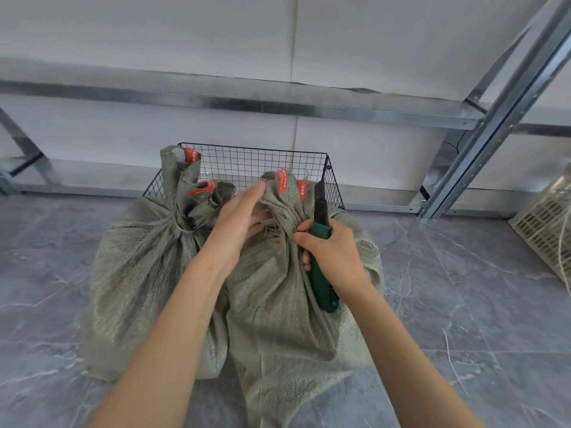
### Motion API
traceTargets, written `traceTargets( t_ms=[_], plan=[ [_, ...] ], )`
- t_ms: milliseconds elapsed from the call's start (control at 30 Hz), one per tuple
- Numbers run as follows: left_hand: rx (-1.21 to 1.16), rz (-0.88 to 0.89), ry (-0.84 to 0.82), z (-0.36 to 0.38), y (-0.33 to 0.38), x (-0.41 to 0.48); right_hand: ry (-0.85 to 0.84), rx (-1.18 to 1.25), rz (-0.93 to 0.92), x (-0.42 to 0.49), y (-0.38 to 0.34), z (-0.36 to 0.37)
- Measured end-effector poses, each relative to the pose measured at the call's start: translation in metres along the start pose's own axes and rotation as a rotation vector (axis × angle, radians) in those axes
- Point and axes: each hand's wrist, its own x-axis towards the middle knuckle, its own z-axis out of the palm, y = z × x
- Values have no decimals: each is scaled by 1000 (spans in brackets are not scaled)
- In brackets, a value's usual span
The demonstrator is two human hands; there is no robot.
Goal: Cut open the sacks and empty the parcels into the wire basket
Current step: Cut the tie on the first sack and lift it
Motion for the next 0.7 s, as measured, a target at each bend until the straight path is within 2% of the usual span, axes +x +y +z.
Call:
traceTargets(
  t_ms=[200, 300, 400, 533, 700],
  plan=[
    [300, 81, -50, 0, -11, -24, 76, 32, -11, 1, 1, -4],
    [441, 223, -36, 13, -16, -30, 104, 32, -16, 3, 1, -7],
    [464, 287, 17, 22, -21, -29, 72, 7, 21, 5, 1, -10],
    [448, 259, 91, 26, -27, -25, 56, 28, 67, 7, 0, -16],
    [279, 177, 140, 22, -24, -27, 110, 62, 42, 8, -7, -24]
  ],
)
